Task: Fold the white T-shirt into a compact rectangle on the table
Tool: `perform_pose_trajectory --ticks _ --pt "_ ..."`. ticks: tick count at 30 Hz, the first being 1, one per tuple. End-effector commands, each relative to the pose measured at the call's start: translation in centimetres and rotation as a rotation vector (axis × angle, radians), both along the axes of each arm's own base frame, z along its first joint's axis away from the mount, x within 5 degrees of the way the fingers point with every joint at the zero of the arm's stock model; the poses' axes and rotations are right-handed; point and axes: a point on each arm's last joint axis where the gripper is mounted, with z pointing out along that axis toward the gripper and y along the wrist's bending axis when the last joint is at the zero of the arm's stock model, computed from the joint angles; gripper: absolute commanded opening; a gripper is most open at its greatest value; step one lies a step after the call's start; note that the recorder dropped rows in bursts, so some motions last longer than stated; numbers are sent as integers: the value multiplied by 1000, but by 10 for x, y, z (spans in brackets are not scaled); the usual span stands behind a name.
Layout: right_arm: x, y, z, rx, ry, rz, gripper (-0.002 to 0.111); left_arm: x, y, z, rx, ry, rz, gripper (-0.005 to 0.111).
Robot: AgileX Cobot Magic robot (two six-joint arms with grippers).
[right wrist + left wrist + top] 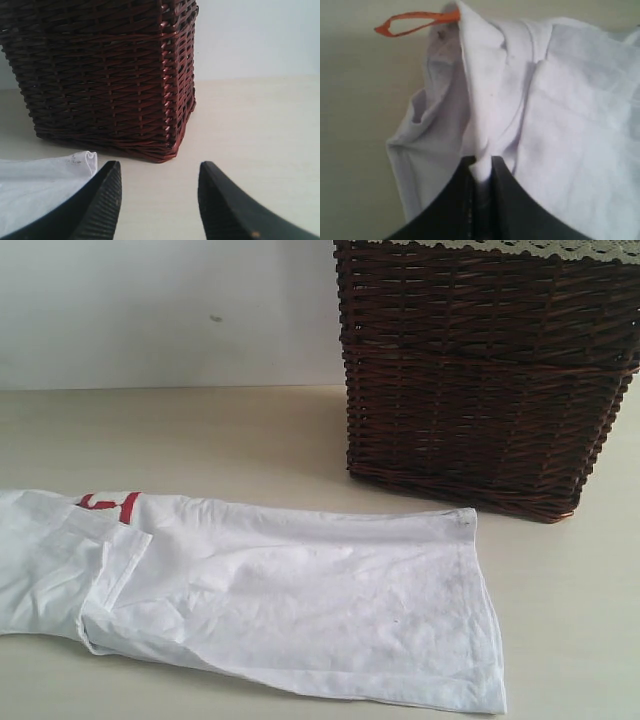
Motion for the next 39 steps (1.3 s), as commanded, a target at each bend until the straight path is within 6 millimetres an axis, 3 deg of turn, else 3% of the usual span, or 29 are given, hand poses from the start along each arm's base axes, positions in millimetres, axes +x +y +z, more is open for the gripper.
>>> perform_pose_trajectory --ticks 1,7,12,19,32,39 --pt "0 -1 0 -3 -14 -7 47 -4 -18 11 -115 -25 -151 0" --pt "0 -1 0 -3 -14 -7 47 2 -45 34 -246 -128 -170 0" --pt "0 -1 0 -3 -14 -7 47 3 -84 53 -232 -175 -296 0" --pt "0 -1 0 -3 -14 -7 47 1 -129 58 -226 -178 -440 0" --pt "0 -1 0 -3 -14 -7 47 2 -125 57 -175 -177 -416 0" --pt "0 -1 0 -3 -14 -7 47 10 -113 55 -65 -212 -321 0"
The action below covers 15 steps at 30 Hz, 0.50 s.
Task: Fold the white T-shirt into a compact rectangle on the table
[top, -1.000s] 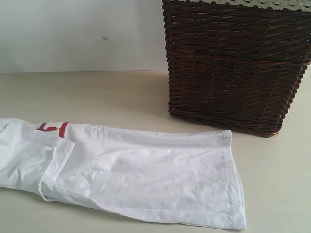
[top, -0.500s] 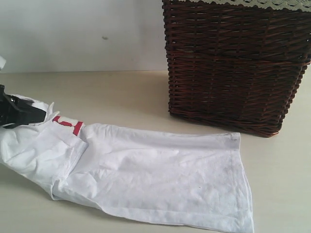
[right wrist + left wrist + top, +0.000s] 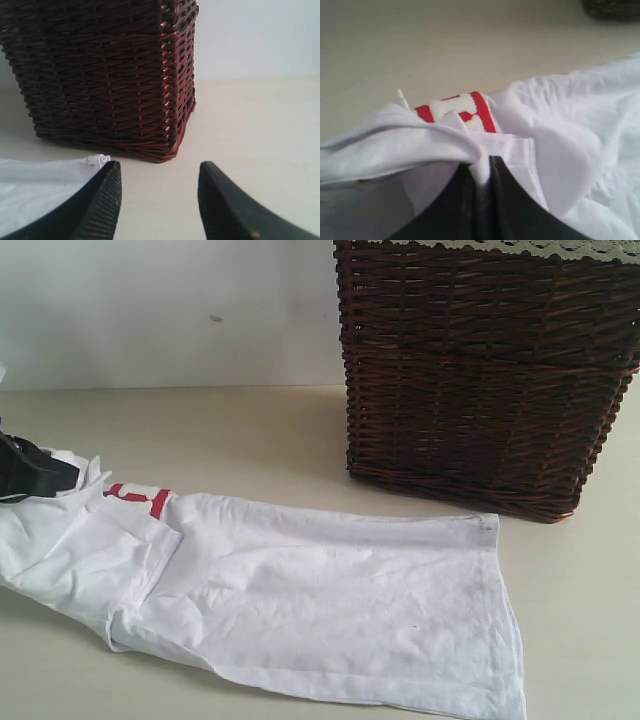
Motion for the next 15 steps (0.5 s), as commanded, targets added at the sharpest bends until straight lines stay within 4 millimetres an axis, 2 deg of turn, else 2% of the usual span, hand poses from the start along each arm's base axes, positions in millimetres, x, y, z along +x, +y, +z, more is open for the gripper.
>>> perform_pose_trajectory --ticks 1,5,10,15 --pt "0 -1 0 -3 -14 -7 47 5 9 2 79 -48 95 0" --pt "0 -1 0 -3 -14 -7 47 5 18 -3 154 -64 167 0" --pt "0 -1 0 -3 -14 -7 47 -8 23 -21 214 -20 209 0" --pt "0 -1 0 -3 -14 -7 47 -18 37 -35 351 -21 299 0"
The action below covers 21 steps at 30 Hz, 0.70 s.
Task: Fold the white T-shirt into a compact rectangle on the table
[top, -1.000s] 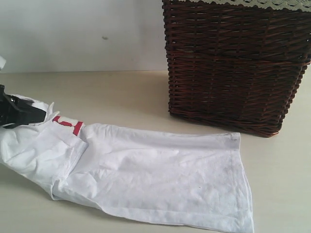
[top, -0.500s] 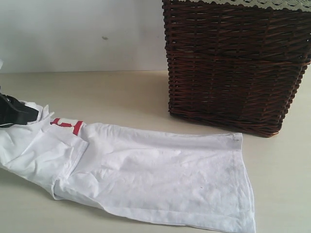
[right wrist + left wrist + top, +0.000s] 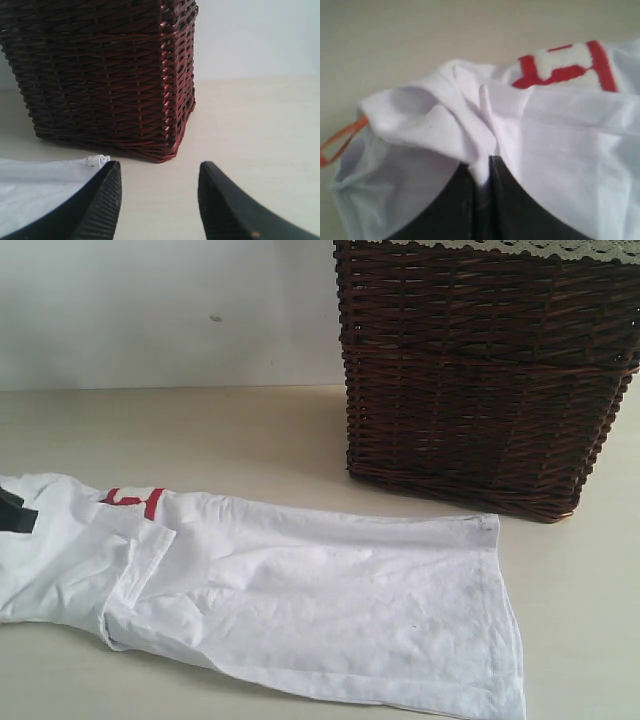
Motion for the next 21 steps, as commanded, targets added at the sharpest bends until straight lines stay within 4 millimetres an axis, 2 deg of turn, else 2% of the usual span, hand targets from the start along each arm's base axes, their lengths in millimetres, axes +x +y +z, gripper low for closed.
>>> perform_pose_trajectory --ticks 1,15,18,21 --pt "0 -1 0 -3 -14 -7 47 -7 13 -6 138 -22 90 0" --pt "0 -1 0 -3 -14 -7 47 -7 33 -2 311 -88 243 0" --pt "0 -1 0 -3 -14 -7 47 -7 39 1 341 -107 300 3" --pt "0 -1 0 -3 -14 -7 47 -9 41 -2 256 -77 360 11"
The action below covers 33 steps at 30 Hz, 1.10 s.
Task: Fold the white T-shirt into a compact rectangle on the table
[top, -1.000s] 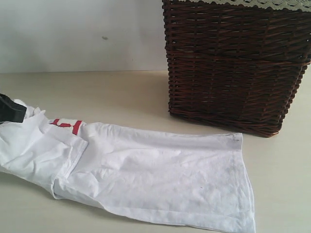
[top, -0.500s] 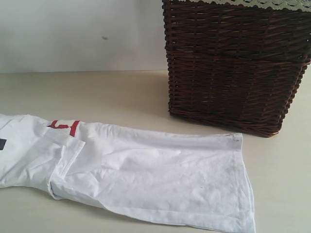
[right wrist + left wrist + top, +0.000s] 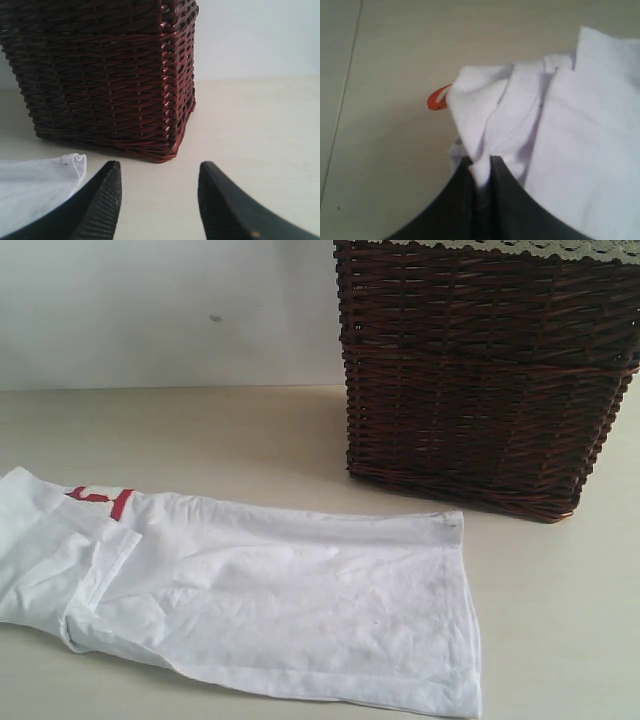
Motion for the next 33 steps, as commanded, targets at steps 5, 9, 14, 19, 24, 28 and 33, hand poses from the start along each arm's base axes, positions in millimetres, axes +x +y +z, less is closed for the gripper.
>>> perform_pose_trajectory --ticks 5,9,14,19,24,28,33 --pt "0 -1 0 -3 -14 -7 47 -5 -1 -5 -227 18 71 28" --pt "0 -1 0 -3 -14 -7 47 -5 -2 -5 -232 23 58 47" --pt "0 -1 0 -3 -14 -7 47 -6 6 -3 -161 1 116 73" --pt "0 -1 0 -3 -14 -7 47 -6 18 2 -50 -34 202 76" --pt "0 -1 0 -3 -14 -7 47 -5 1 -1 -200 4 71 75" --pt "0 -1 0 -3 -14 -7 47 -9 -44 -6 -537 115 -210 51" --pt "0 -1 0 -3 -14 -7 47 -1 -51 -6 -502 57 -181 2"
